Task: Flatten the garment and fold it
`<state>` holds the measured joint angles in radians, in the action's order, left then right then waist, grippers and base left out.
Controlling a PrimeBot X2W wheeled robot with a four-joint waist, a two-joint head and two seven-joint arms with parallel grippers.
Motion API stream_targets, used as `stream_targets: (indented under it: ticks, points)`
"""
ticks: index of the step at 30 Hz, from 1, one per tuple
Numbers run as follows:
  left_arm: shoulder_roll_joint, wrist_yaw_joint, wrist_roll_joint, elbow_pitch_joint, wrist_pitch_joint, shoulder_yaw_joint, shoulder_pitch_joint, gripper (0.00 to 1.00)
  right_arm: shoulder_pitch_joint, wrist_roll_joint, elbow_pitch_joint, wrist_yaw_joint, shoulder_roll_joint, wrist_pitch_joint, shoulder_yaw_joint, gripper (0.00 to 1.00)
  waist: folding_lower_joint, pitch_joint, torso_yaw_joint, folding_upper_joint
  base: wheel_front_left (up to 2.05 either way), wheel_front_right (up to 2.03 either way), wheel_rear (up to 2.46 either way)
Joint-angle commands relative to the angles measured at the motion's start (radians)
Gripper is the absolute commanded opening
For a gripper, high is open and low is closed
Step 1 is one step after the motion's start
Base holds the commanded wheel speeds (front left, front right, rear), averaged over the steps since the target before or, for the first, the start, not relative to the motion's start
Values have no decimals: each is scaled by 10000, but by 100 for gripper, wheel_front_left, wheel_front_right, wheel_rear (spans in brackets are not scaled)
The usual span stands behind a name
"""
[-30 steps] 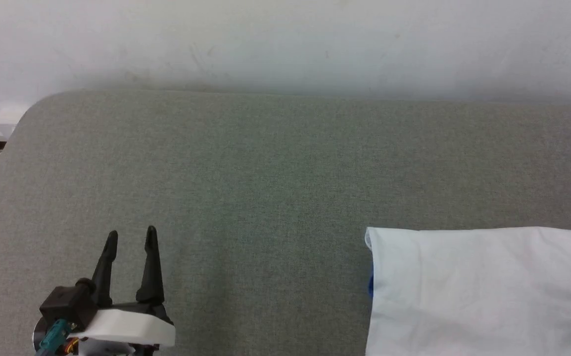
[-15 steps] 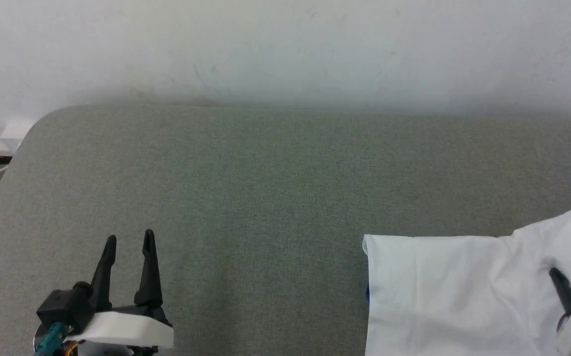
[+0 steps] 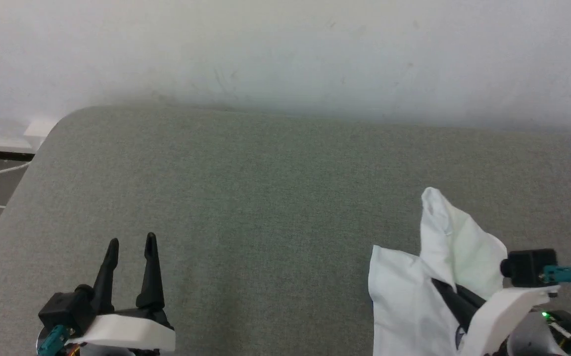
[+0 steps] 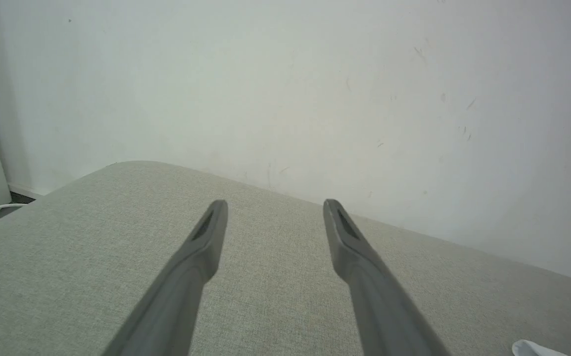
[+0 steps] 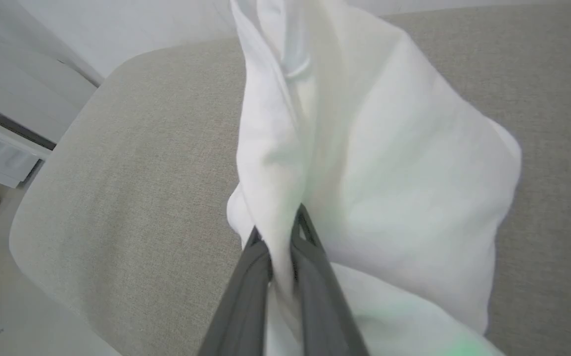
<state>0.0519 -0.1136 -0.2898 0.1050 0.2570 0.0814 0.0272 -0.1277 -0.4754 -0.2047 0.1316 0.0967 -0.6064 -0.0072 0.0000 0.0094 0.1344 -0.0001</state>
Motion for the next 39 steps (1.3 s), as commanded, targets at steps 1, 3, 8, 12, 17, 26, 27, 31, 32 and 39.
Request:
stream_targets:
  ticks: [1,3,8,12,17,26,27,31,32,39]
  points:
    - [-16,-14,-29,18,47,-13,98,100,162,48,74,-9,-72,11,151,0,0,-24,137,1,0,0,0]
    - [-16,-19,-14,30,47,-38,84,100,252,227,369,-9,-165,63,501,0,0,2,253,1,0,0,0]
    - [-16,-31,37,76,47,-53,7,100,640,828,1481,-9,-326,588,932,0,0,159,513,1,0,0,0]
    - [-16,-49,49,136,47,-105,-62,100,1042,1552,2502,-9,-388,1080,1067,0,0,314,687,1,0,0,0]
    - [-16,-65,34,221,47,-188,-144,100,1407,1894,3624,-9,-439,1541,1253,0,0,487,809,1,0,0,0]
    - [-16,-61,-13,406,47,-276,-199,100,1771,1556,4598,-9,-460,2236,2161,100,0,375,643,1,0,0,0]
    - [-16,-61,-5,417,47,-259,-184,100,1819,1438,4514,-9,-460,2272,2365,100,0,317,583,1,0,0,0]
    - [-16,-67,17,424,47,-210,-87,100,2007,544,3742,-9,-214,2215,3038,100,0,22,277,1,0,0,0]
    - [-16,-68,21,411,47,-198,-55,100,2057,225,3461,-9,-123,2171,3106,100,0,-40,187,1,0,0,0]
    - [-16,-60,-19,221,47,-226,2,100,3057,174,1720,-9,1437,2643,2574,100,0,-202,-462,1,0,0,0]
